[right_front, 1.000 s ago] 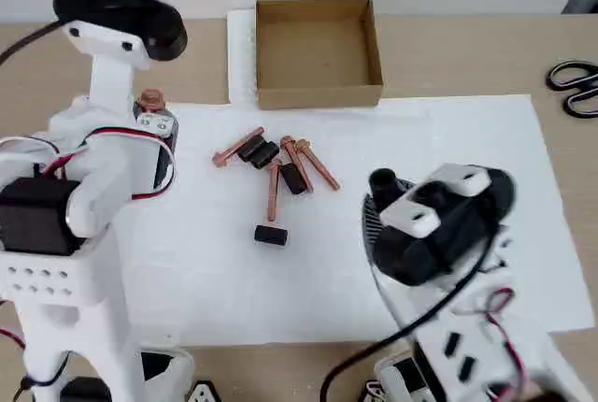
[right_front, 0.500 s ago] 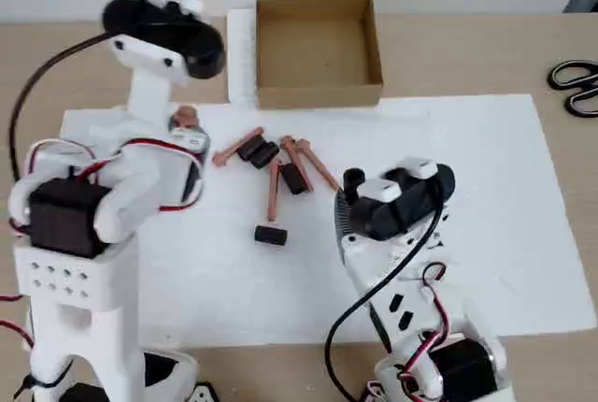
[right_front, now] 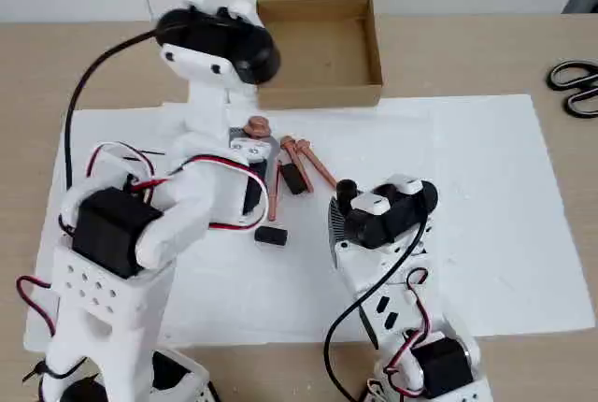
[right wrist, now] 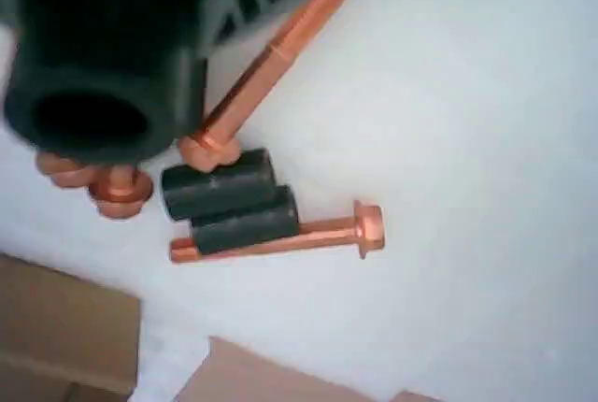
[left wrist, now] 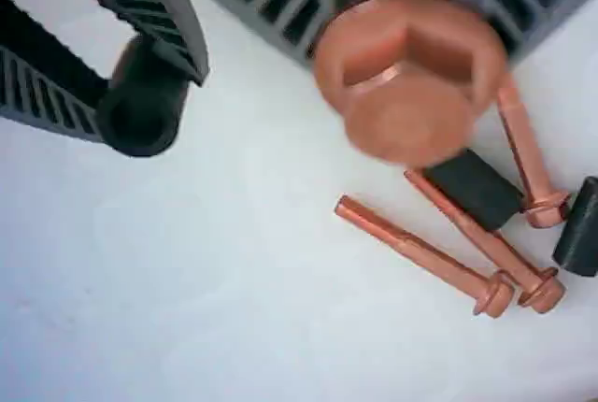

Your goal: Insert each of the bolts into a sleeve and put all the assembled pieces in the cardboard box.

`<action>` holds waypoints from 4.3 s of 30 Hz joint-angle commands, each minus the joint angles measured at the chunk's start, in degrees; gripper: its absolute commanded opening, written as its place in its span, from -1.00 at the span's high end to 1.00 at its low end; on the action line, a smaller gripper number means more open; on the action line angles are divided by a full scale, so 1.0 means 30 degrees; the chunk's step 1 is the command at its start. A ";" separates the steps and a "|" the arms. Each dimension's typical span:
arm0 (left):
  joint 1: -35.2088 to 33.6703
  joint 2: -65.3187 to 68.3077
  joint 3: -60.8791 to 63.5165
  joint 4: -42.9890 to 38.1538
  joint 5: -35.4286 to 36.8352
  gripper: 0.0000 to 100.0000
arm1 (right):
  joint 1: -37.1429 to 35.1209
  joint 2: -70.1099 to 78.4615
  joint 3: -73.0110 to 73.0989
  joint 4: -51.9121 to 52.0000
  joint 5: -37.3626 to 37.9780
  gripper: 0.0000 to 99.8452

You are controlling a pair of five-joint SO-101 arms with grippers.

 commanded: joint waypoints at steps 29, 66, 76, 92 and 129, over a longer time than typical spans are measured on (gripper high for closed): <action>0.0322 -1.0051 1.8242 -1.7553 0.1377 0.99 | -0.3297 -0.0103 0.0088 -0.0513 -0.0850 0.99; 0.1846 -1.0989 1.9355 -1.7524 0.3018 0.99 | -0.4117 -0.0103 0.0996 -0.1685 -0.0821 0.99; 0.1875 -1.1077 1.9297 -1.6586 0.3018 0.99 | -0.4029 -0.0103 0.0996 -0.1685 -0.0821 0.99; 0.1875 -1.1106 2.0117 -1.6176 0.3048 0.99 | -0.4029 -0.0103 0.0996 -0.1685 -0.0821 0.99; 0.2784 -1.0960 2.2168 -1.4418 0.2930 0.98 | -0.4029 -0.0132 0.0996 -0.1685 -0.0791 0.99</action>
